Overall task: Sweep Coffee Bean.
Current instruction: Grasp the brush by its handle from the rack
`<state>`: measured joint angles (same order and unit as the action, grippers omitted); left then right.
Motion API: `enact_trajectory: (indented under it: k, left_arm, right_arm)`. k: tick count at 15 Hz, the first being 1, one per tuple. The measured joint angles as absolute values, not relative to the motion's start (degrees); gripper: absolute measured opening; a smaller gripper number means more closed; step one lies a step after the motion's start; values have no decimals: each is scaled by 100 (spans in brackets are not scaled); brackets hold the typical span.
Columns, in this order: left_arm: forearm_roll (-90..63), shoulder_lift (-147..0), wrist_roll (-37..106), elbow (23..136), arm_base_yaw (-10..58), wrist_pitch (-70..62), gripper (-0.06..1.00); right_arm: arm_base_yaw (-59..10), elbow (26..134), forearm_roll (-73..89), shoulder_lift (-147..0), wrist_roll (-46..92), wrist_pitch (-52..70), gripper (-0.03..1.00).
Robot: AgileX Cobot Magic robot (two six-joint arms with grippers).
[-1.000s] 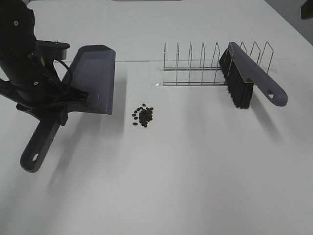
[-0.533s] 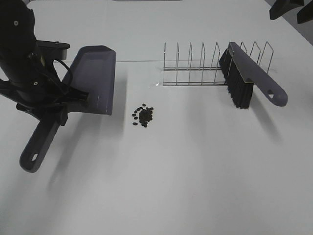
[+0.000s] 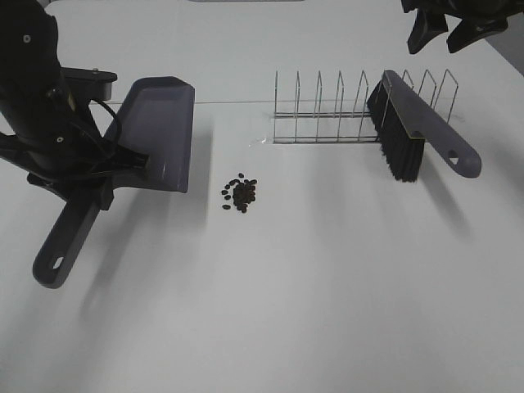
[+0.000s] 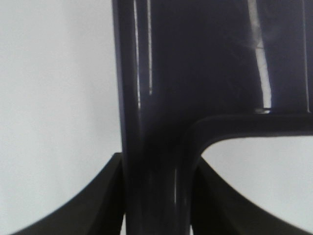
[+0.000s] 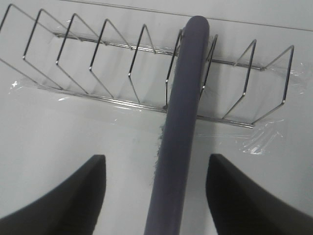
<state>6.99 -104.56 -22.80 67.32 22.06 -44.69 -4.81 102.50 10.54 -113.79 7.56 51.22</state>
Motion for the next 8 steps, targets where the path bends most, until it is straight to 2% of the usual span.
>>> enact_trajectory:
  k: [4, 8]
  left_arm:
    - [699, -10456, -2280, 6732, 2206, -4475, 36]
    - [693, -10456, -2280, 6732, 2206, -4469, 36]
  right_arm:
    - [-516, 10949, 739, -12124, 309, 5495, 60]
    - [-516, 11081, 745, -12674, 57, 5535, 61]
